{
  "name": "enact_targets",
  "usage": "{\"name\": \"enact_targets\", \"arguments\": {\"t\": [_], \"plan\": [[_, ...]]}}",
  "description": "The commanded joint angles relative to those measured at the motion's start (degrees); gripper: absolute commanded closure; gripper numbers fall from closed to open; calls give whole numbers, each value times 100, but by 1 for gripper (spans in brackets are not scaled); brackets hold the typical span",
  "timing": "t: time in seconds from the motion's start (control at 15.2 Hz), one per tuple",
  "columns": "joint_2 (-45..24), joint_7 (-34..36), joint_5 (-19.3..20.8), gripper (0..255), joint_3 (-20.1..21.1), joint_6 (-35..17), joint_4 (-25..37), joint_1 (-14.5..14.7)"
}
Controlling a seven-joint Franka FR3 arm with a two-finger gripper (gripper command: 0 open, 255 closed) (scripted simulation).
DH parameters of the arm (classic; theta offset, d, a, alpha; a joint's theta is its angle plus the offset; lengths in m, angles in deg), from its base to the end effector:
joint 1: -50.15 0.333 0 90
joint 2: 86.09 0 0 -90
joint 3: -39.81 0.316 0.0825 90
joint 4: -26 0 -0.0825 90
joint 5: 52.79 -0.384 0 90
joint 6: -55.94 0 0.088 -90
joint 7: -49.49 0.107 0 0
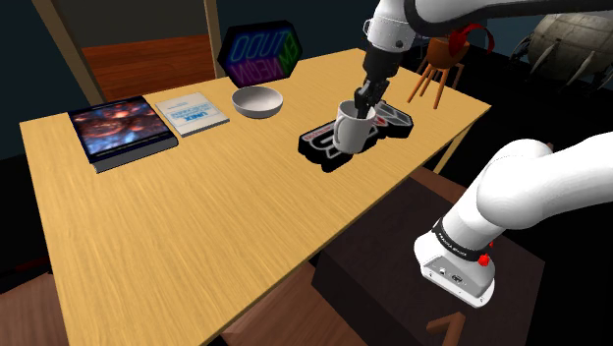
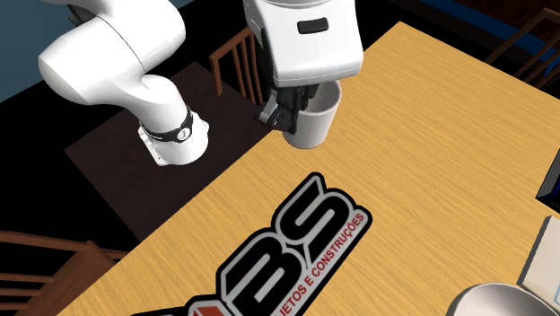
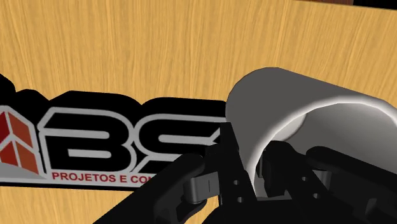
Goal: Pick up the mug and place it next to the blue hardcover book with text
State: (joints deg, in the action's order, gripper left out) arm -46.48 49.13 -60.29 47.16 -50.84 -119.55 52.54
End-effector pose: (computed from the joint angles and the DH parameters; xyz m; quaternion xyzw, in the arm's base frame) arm 0.3377 0.0714 0.4951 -0.9982 -0.0552 -0.0046 0.0223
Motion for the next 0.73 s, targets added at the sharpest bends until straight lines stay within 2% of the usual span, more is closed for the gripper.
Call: {"name": "enact_targets", "arguments": {"t": [0.0, 0.2, 0.66], "plan": [[19, 10, 11, 255, -11, 161, 141, -3], [26, 21, 27, 255, -27, 376, 350, -10], [-1457, 630, -74, 255, 548, -219, 1294, 79]]}}
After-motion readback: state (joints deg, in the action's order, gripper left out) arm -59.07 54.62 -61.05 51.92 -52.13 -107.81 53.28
